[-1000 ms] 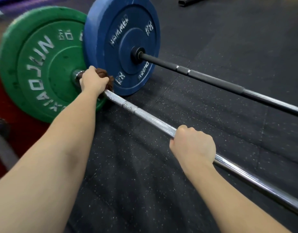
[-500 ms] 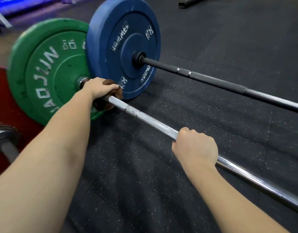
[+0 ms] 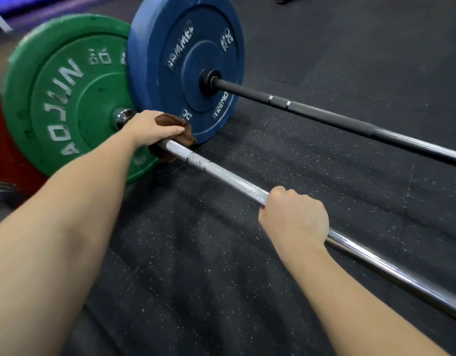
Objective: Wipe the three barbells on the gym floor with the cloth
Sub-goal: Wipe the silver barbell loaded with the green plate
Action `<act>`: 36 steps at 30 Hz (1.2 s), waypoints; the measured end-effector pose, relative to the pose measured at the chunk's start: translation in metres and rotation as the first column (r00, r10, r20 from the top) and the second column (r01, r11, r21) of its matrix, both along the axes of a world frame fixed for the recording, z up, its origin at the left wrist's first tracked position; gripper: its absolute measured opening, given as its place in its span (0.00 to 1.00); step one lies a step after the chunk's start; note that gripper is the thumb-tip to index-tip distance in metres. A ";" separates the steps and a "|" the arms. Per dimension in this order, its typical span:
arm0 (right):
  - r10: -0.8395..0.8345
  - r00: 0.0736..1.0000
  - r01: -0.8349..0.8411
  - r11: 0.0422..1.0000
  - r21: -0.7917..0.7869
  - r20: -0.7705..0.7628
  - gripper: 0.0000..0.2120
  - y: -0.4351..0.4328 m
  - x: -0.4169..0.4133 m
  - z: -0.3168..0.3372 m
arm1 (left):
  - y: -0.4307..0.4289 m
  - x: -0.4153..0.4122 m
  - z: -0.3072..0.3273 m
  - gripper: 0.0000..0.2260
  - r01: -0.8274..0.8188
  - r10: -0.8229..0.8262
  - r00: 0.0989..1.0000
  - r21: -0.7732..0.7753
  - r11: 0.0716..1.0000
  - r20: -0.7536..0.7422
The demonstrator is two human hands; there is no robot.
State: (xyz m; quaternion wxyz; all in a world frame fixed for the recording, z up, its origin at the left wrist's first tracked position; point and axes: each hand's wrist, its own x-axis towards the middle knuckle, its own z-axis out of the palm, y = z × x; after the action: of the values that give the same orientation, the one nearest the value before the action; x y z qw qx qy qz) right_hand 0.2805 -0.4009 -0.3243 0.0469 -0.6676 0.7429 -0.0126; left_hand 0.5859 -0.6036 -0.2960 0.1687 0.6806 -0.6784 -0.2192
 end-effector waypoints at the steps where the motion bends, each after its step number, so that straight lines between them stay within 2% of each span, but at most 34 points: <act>1: 0.006 1.000 -0.006 1.000 -0.004 0.000 0.10 0.000 0.000 0.000 | -0.004 0.003 -0.002 0.16 -0.014 0.015 0.999 -0.022 1.000 0.044; 5: 0.010 1.000 -0.010 1.000 -0.013 0.015 0.10 -0.001 -0.002 -0.003 | -0.020 0.005 -0.014 0.16 -0.223 0.256 0.942 -0.164 0.961 0.217; 8: 0.006 1.000 -0.006 1.000 -0.019 0.019 0.10 -0.001 -0.002 -0.004 | -0.027 -0.004 -0.017 0.17 -0.355 0.384 0.895 -0.161 0.921 0.225; 12: -0.005 1.000 0.005 1.000 -0.023 0.012 0.10 -0.001 -0.001 -0.004 | -0.016 -0.011 -0.006 0.13 -0.284 0.300 0.924 -0.100 0.954 0.238; 15: 0.002 1.000 -0.002 0.999 -0.035 0.003 0.09 0.000 0.000 -0.004 | -0.007 -0.014 -0.004 0.12 -0.193 0.198 0.972 -0.049 0.980 0.129; 17: 0.007 1.000 -0.006 0.999 -0.038 0.007 0.09 0.000 0.000 -0.003 | 0.002 -0.020 -0.008 0.15 -0.193 0.199 0.979 -0.106 0.976 0.049; 20: 0.005 1.000 -0.005 0.999 -0.039 0.002 0.10 0.001 0.000 -0.004 | 0.013 -0.027 -0.018 0.14 -0.220 0.229 0.973 -0.215 0.951 0.015; 22: 0.003 1.000 -0.004 0.999 -0.031 -0.008 0.11 0.000 -0.001 -0.005 | 0.012 -0.028 -0.018 0.17 -0.193 0.209 0.976 -0.208 0.959 0.056; 26: 0.008 1.000 -0.008 1.000 -0.010 -0.019 0.12 0.000 0.000 -0.003 | 0.006 -0.022 -0.005 0.29 -0.089 0.099 0.972 -0.053 0.995 0.214; 32: 0.003 0.999 -0.003 1.000 -0.012 -0.036 0.11 -0.001 0.000 -0.004 | -0.006 -0.031 -0.006 0.22 -0.179 0.187 0.934 -0.053 0.982 0.304; 36: -0.008 0.999 0.008 1.000 -0.006 -0.031 0.10 0.000 0.000 -0.005 | 0.002 -0.034 -0.003 0.18 -0.141 0.149 0.939 -0.049 0.989 0.310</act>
State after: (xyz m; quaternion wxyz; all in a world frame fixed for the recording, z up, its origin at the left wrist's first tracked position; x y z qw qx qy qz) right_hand 0.2804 -0.4012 -0.3296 0.0335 -0.6648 0.7462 -0.0044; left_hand 0.5519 -0.6017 -0.2993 0.0839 0.7527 -0.6472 -0.0868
